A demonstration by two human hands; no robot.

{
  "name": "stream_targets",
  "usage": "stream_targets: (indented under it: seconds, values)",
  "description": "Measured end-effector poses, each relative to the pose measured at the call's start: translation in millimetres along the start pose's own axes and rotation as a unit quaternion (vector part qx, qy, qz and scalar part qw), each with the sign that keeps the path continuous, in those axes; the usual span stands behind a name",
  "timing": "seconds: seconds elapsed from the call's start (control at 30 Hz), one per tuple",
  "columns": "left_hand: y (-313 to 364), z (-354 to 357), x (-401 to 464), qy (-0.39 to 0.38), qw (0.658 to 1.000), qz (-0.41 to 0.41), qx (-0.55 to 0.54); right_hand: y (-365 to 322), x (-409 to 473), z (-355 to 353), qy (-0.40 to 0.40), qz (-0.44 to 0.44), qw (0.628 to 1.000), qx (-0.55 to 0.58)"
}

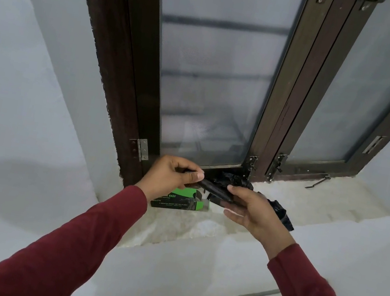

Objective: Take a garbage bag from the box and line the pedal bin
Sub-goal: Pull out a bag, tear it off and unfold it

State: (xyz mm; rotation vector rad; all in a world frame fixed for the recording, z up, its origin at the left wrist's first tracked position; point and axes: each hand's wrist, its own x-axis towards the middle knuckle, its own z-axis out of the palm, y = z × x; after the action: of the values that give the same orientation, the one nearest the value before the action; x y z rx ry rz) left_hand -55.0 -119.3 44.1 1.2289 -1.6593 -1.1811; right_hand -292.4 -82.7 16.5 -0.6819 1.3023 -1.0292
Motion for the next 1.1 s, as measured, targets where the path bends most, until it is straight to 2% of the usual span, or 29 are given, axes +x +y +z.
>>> stream_targets:
  seconds: [0.07, 0.13, 0.2, 0.27, 0.37, 0.47, 0.53, 0.63, 0.7, 0.8, 0.87, 0.93, 1.1]
  values:
    - [0.6, -0.1, 1.7, -0.019, 1.0, -0.008, 0.008, -2.8, 7.1, -0.3, 0.046, -0.12, 0.986, -0.109]
    - [2.4, 1.1, 5.1, -0.037, 0.999, -0.009, 0.02, -10.2, 9.4, 3.7, -0.019, -0.199, 0.963, -0.182]
    - [2.8, 3.0, 11.7, -0.045, 0.999, -0.016, 0.026, -14.8, 9.6, 12.1, -0.106, -0.198, 0.933, -0.282]
    - [-0.1, 4.8, 20.3, -0.039, 0.998, -0.04, 0.025, -12.9, 11.3, 16.8, -0.116, -0.211, 0.91, -0.338]
    - [-11.3, 10.8, 31.5, -0.032, 0.995, -0.089, 0.026, -2.7, 11.1, 17.4, -0.052, -0.23, 0.932, -0.276]
    - [-31.5, 21.1, 36.6, 0.003, 0.984, -0.066, 0.165, 2.7, 9.1, 11.5, 0.041, -0.204, 0.955, -0.212]
    - [-44.9, 24.8, 37.2, -0.026, 0.958, -0.033, 0.283, 3.2, 9.3, 5.9, 0.083, -0.145, 0.97, -0.177]
    - [-55.1, 29.2, 34.9, -0.144, 0.867, -0.011, 0.478, 3.0, 10.2, -0.7, 0.092, -0.071, 0.98, -0.162]
    - [-56.6, 33.2, 34.9, -0.18, 0.818, -0.016, 0.546, 4.2, 11.9, -3.5, 0.083, -0.041, 0.983, -0.158]
    - [-55.7, 36.8, 36.8, -0.197, 0.787, -0.01, 0.584, 2.9, 14.6, -2.4, 0.065, -0.001, 0.992, -0.104]
    - [-53.6, 34.2, 38.4, -0.202, 0.785, -0.006, 0.585, -0.7, 16.0, -1.8, 0.053, 0.008, 0.996, -0.073]
    - [-53.4, 29.0, 40.7, -0.198, 0.8, -0.005, 0.566, -5.7, 17.4, -2.1, 0.046, 0.007, 0.998, -0.046]
    - [-48.7, 11.0, 35.2, -0.124, 0.912, -0.009, 0.391, -21.2, 18.7, 3.1, 0.03, -0.037, 0.99, -0.131]
